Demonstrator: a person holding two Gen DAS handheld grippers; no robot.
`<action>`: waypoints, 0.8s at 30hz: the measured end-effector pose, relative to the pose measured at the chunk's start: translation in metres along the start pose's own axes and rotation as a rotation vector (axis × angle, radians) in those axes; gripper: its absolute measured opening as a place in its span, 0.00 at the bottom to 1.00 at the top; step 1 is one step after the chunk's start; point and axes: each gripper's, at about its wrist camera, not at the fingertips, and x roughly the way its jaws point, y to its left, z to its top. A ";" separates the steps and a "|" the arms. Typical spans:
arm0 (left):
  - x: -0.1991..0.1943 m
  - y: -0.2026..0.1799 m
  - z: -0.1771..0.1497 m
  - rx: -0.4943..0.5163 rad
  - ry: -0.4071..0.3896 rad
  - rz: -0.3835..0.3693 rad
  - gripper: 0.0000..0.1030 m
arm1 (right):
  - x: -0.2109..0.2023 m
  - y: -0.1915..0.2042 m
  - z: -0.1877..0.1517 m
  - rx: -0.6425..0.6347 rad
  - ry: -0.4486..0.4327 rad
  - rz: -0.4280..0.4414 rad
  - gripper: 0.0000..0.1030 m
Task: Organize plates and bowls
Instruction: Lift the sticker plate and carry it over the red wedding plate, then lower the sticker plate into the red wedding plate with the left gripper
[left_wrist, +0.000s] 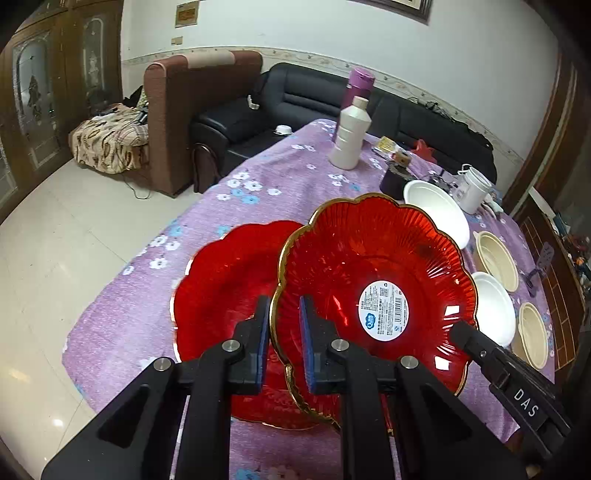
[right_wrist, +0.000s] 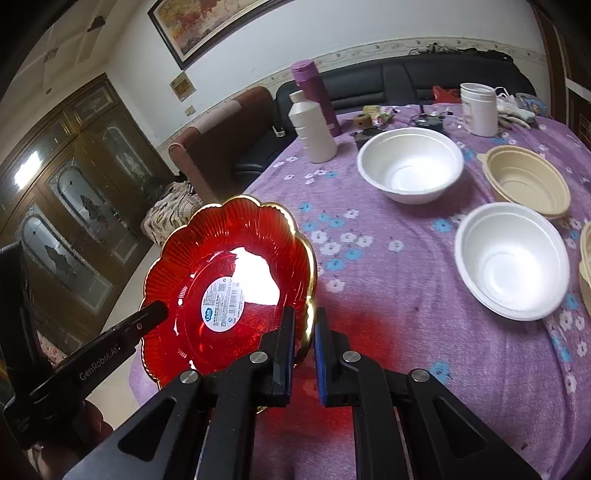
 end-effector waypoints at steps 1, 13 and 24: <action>-0.001 0.002 0.000 -0.002 -0.002 0.006 0.13 | 0.001 0.002 0.001 -0.005 0.001 0.003 0.08; -0.001 0.023 0.003 -0.034 -0.008 0.059 0.13 | 0.019 0.023 0.006 -0.052 0.025 0.028 0.09; 0.008 0.038 0.004 -0.055 0.010 0.081 0.13 | 0.036 0.036 0.008 -0.071 0.055 0.028 0.09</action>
